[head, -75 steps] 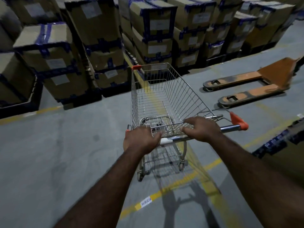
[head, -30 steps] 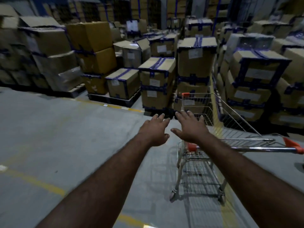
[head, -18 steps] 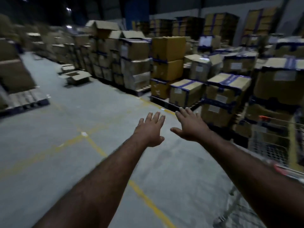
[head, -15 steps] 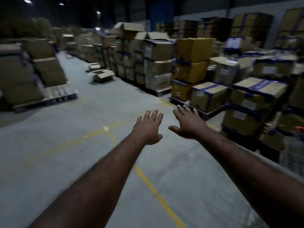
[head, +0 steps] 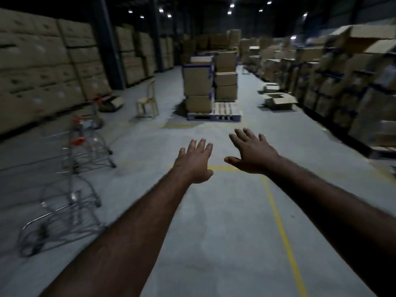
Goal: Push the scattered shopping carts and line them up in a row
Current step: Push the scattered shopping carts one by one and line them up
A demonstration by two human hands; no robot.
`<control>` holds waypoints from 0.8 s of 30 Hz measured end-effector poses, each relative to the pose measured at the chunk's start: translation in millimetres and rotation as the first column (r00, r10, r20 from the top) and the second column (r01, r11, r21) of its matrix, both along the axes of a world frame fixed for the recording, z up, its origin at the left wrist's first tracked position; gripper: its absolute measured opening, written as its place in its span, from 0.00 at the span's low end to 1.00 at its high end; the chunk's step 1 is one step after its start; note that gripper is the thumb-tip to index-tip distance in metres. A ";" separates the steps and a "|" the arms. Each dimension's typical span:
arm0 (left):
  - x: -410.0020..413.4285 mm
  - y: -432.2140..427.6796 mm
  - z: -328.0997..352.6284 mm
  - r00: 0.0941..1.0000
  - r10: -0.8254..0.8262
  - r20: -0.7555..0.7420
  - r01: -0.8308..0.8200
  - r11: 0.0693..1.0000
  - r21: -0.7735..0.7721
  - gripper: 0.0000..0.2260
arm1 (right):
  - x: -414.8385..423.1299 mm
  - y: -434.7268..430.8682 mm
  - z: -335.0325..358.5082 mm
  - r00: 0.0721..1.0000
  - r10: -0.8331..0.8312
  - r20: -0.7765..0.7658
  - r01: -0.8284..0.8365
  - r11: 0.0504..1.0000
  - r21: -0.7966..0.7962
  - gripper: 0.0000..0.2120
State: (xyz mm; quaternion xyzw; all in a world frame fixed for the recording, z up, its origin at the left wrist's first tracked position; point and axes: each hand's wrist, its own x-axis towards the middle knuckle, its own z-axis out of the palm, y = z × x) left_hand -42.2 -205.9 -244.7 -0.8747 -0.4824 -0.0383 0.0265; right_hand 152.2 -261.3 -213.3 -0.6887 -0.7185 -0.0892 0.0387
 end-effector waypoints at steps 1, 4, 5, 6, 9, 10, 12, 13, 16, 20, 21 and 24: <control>-15.1 6.4 0.7 0.999 0.042 0.004 -0.042 0.999 0.001 0.41 | -14.0 13.3 1.0 0.999 0.045 0.000 -0.045 0.999 -0.004 0.41; -56.1 28.6 1.3 0.989 0.149 0.005 -0.149 0.989 0.014 0.41 | -53.7 57.0 4.5 0.986 0.167 -0.014 -0.167 0.986 -0.001 0.41; -66.9 35.3 2.0 0.983 0.182 0.003 -0.183 0.983 0.016 0.41 | -64.9 70.7 5.0 0.979 0.204 -0.016 -0.204 0.979 0.003 0.40; -76.9 42.0 2.3 0.976 0.217 0.005 -0.217 0.976 0.020 0.41 | -75.2 85.1 4.9 0.970 0.243 -0.017 -0.243 0.970 0.005 0.40; -105.8 62.3 0.7 0.948 0.318 0.016 -0.318 0.948 0.013 0.41 | -105.8 126.5 3.0 0.932 0.360 -0.030 -0.360 0.933 0.007 0.40; -114.5 67.9 -0.2 0.935 0.353 0.017 -0.354 0.935 0.005 0.41 | -115.0 139.7 2.2 0.918 0.396 -0.040 -0.396 0.918 0.001 0.40; -130.1 80.0 -1.2 0.906 0.422 0.013 -0.422 0.907 -0.013 0.41 | -131.7 167.0 2.3 0.885 0.463 -0.048 -0.463 0.886 -0.001 0.40; -137.1 86.6 -0.7 0.891 0.453 0.010 -0.453 0.891 -0.017 0.41 | -139.7 181.3 3.6 0.868 0.494 -0.046 -0.494 0.869 0.002 0.40; -154.6 108.8 4.5 0.845 0.534 0.019 -0.534 0.845 -0.017 0.41 | -160.5 221.0 9.7 0.822 0.567 -0.042 -0.567 0.823 0.014 0.40; -172.7 140.0 7.1 0.790 0.611 0.049 -0.610 0.791 -0.041 0.41 | -183.0 268.9 13.0 0.774 0.631 -0.044 -0.632 0.775 0.006 0.40; -176.0 146.9 6.7 0.782 0.621 0.051 -0.619 0.784 -0.050 0.40 | -188.4 278.9 13.1 0.764 0.643 -0.051 -0.644 0.765 0.001 0.40; -190.1 170.9 2.9 0.761 0.646 0.062 -0.644 0.763 -0.046 0.39 | -208.0 311.8 10.1 0.732 0.679 -0.046 -0.680 0.733 -0.002 0.40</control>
